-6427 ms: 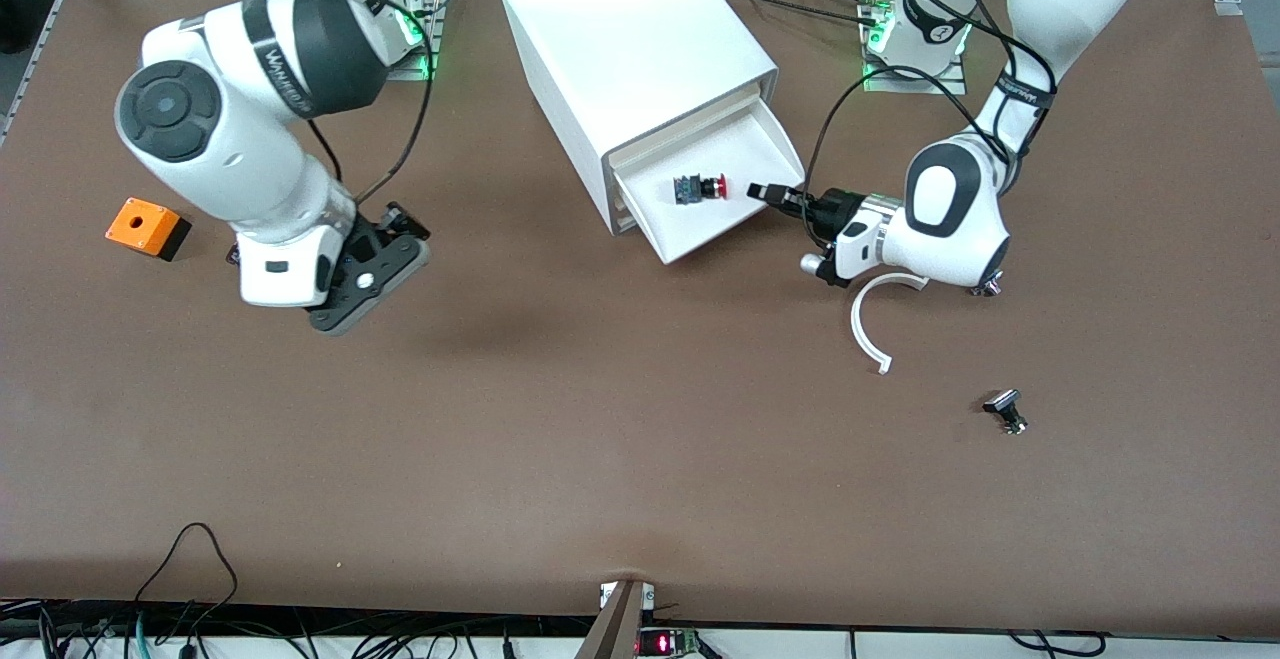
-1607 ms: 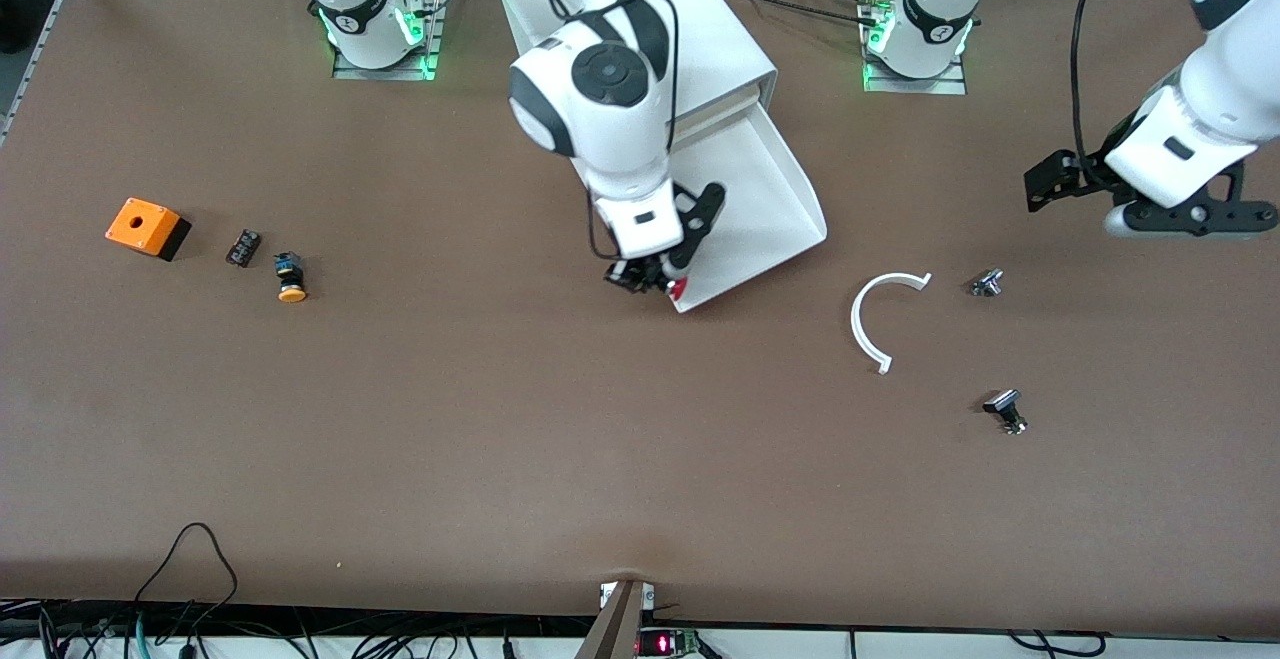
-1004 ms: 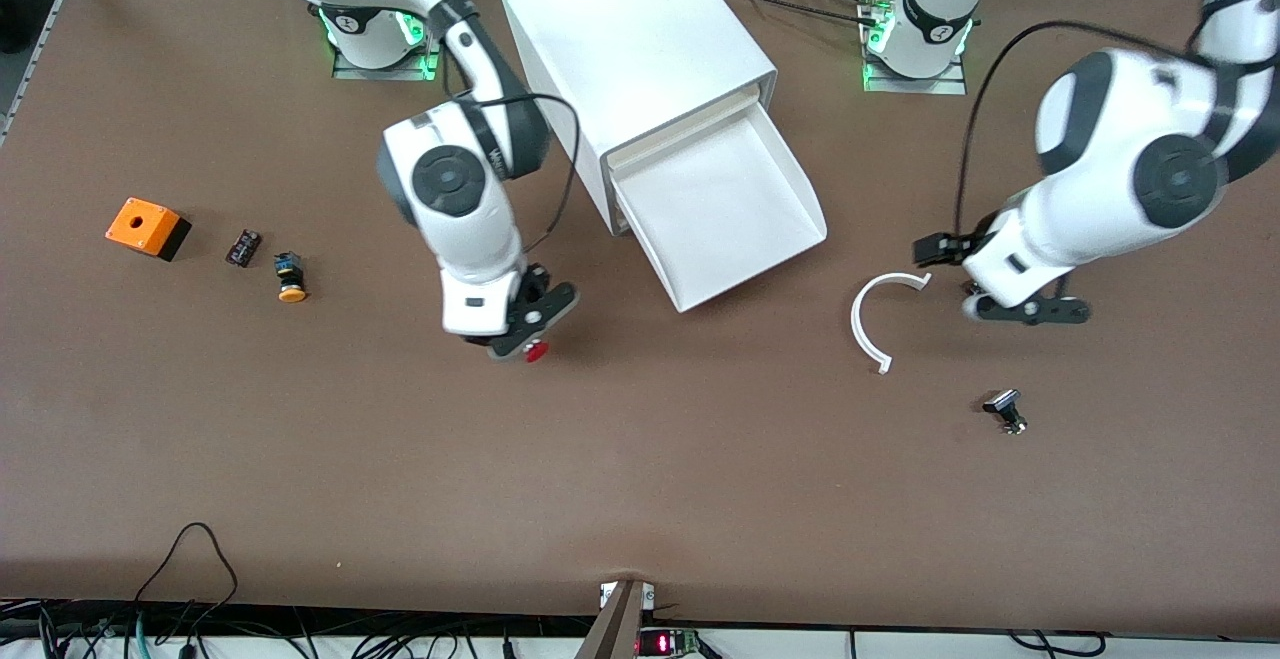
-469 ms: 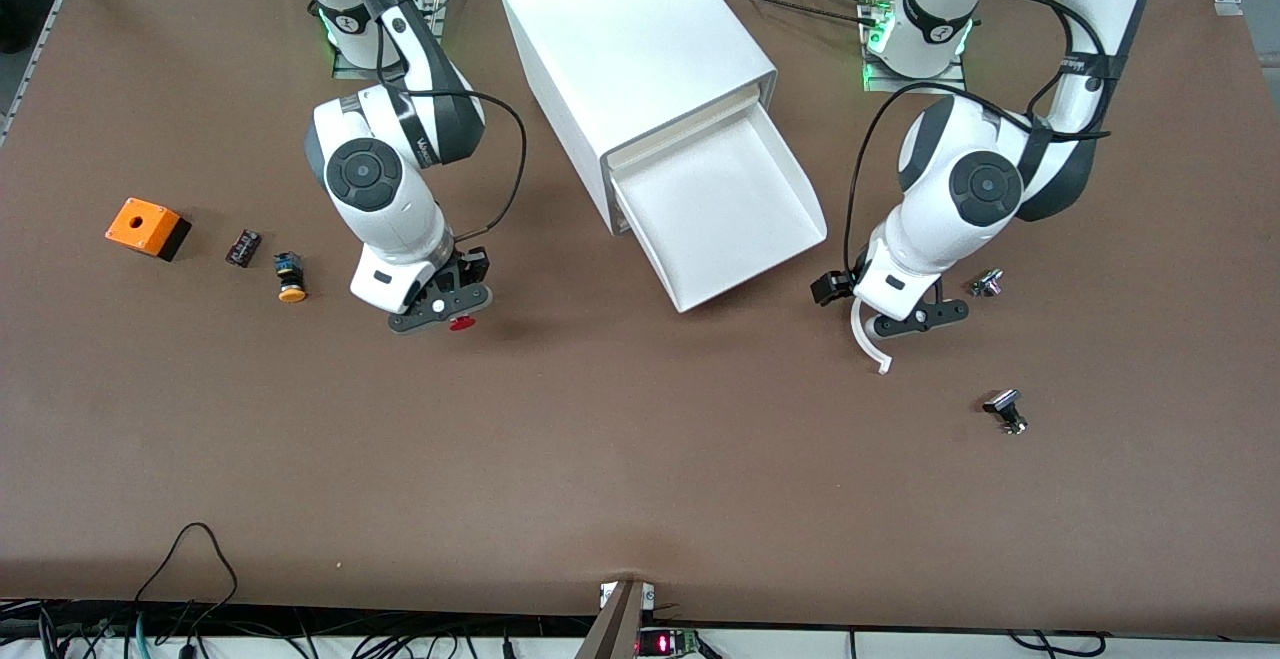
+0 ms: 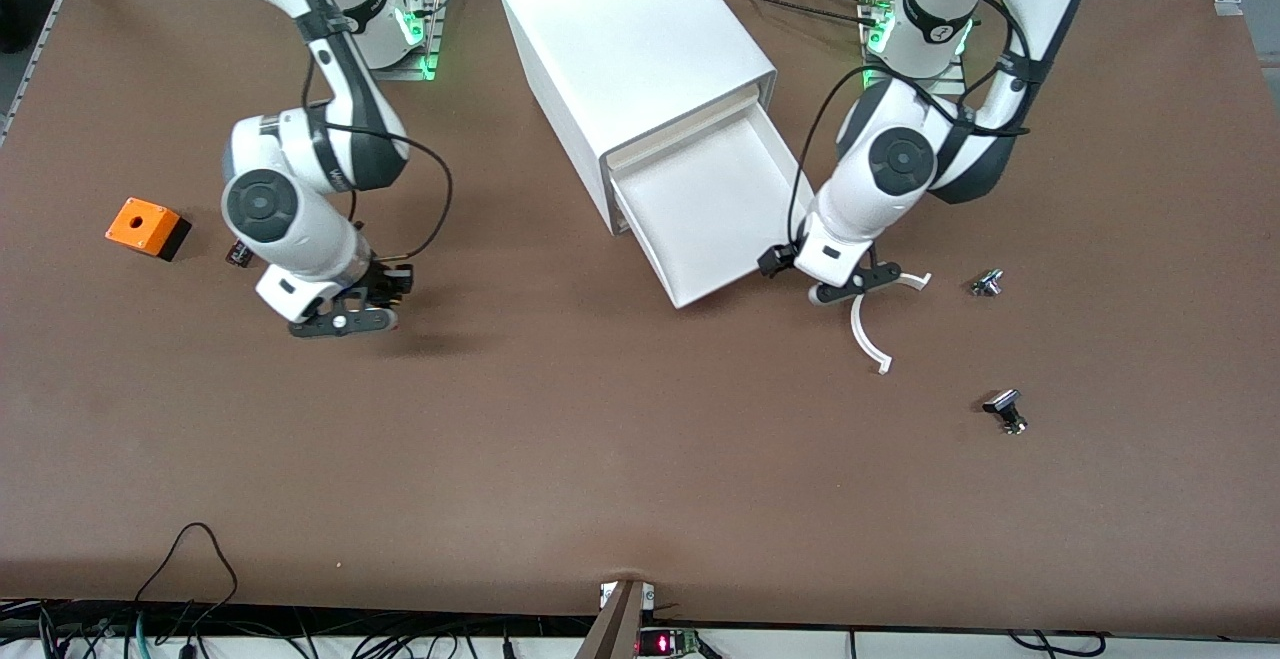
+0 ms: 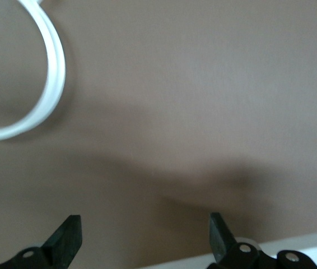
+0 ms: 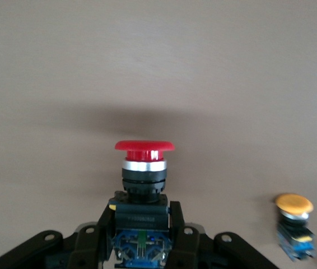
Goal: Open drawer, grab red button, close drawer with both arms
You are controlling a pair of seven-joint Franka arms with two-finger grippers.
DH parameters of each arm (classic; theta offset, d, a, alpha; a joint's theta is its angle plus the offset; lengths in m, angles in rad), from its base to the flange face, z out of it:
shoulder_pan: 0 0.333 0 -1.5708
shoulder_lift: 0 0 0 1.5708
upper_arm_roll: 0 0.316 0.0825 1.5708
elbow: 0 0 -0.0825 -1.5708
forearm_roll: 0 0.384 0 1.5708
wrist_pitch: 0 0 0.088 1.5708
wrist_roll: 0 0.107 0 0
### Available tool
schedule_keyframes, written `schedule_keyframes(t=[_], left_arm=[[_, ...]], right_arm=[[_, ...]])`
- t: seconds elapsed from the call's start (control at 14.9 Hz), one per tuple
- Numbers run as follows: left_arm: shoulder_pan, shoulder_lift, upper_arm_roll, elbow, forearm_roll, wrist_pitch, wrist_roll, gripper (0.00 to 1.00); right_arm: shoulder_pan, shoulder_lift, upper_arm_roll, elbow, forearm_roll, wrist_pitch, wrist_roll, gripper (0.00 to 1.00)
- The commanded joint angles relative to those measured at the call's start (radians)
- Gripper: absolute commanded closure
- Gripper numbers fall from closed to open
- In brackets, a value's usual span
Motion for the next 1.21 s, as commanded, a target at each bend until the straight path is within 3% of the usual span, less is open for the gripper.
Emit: schedule_keyframes(t=[0.0,0.27,0.47,0.6,0.8,1.14], left_arm=[[-0.002,-0.029,-0.054,-0.042,-0.055,-0.038,-0.024,0.00],[0.001,-0.047,-0.129,-0.045,-0.128,-0.166,-0.010,0.00],[0.001,-0.049,-0.195,-0.059,-0.187,-0.193,-0.021,0.00],[0.001,-0.047,-0.209,-0.073,-0.253,-0.194,-0.012,0.00],[0.001,-0.046,-0.239,-0.094,-0.257,-0.207,-0.012,0.00],[0.004,-0.053,-0.246,-0.091,-0.257,-0.265,-0.009,0.00]], right_arm=[[-0.063,-0.064,0.017,-0.100,0.004,0.056,0.001,0.71],[-0.080,-0.085,0.017,-0.225,0.002,0.199,-0.036,0.70],[-0.080,-0.110,0.017,-0.317,-0.004,0.309,-0.039,0.70],[-0.101,-0.107,0.017,-0.328,-0.004,0.311,-0.064,0.70],[-0.166,-0.052,0.017,-0.328,-0.004,0.357,-0.159,0.70],[-0.178,0.027,0.017,-0.328,-0.004,0.441,-0.184,0.70]])
